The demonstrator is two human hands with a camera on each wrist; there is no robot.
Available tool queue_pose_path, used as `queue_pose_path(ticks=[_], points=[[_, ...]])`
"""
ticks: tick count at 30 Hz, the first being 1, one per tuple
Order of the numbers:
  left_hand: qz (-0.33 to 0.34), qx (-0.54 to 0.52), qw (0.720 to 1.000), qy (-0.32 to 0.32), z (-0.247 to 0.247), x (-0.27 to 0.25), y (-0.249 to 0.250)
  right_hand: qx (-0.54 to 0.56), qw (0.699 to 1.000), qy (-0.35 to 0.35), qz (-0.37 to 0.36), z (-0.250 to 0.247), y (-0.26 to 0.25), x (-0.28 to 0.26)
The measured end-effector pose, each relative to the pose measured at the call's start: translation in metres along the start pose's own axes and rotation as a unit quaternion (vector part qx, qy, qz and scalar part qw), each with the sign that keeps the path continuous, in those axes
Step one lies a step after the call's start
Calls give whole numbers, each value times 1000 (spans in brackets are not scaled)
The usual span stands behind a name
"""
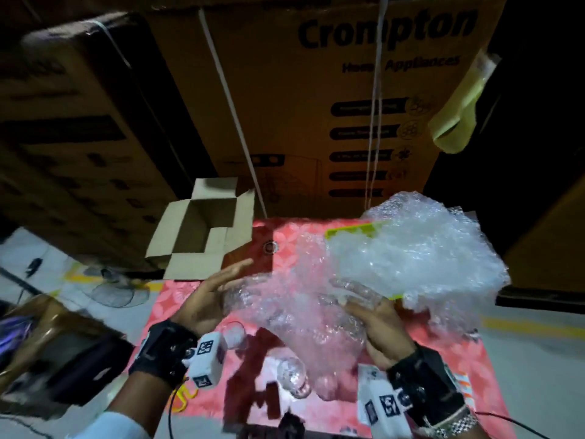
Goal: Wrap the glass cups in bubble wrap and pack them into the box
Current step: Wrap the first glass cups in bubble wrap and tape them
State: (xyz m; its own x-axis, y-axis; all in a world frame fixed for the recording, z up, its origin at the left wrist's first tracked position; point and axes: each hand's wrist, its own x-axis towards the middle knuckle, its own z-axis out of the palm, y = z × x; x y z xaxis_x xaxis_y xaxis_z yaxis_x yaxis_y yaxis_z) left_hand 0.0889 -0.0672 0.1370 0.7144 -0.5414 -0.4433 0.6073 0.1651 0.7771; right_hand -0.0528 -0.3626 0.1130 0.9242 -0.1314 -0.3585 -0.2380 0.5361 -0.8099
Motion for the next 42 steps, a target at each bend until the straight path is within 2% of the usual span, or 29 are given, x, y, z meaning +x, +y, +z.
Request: queue_pose_path(ticks=[2, 5, 9, 12, 14, 16, 19, 24, 27, 29, 31, 35, 39, 42], points=[[-41, -93, 995, -7, -35, -19, -11, 7, 1000, 28, 9, 27, 20, 6], [-37, -223, 973, -42, -73, -49, -45, 34, 999, 23, 20, 70, 44, 5], [52, -332, 941, 39, -103, -85, -68, 41, 995, 71, 60, 116, 100, 4], [95, -352, 923, 122, -117, -102, -79, 45, 989, 123, 63, 147, 135, -1], [73, -377, 912, 141, -127, -109, -88, 64, 984, 144, 82, 169, 150, -4], [30, -379, 915, 135, -135, -113, -92, 66, 979, 169, 92, 185, 165, -2], [-43, -323, 933, 153, -146, -119, -83, 26, 972, 220, 83, 197, 198, 6], [-51, -158, 968, 187, -186, -103, -61, -38, 972, 224, 57, 200, 226, 0], [13, -20, 969, 245, -210, -97, -52, -9, 972, 229, 58, 192, 241, -10], [49, 89, 964, 245, -218, -94, -43, -19, 966, 250, 66, 188, 247, -12], [67, 170, 955, 235, -225, -93, -39, -82, 955, 271, 89, 184, 254, -11], [91, 204, 947, 230, -230, -91, -39, -170, 942, 270, 104, 184, 255, -4], [123, 199, 946, 226, -227, -97, -37, -182, 949, 257, 13, 193, 238, 10], [135, 214, 942, 223, -228, -98, -32, -173, 957, 230, -18, 200, 222, 17]])
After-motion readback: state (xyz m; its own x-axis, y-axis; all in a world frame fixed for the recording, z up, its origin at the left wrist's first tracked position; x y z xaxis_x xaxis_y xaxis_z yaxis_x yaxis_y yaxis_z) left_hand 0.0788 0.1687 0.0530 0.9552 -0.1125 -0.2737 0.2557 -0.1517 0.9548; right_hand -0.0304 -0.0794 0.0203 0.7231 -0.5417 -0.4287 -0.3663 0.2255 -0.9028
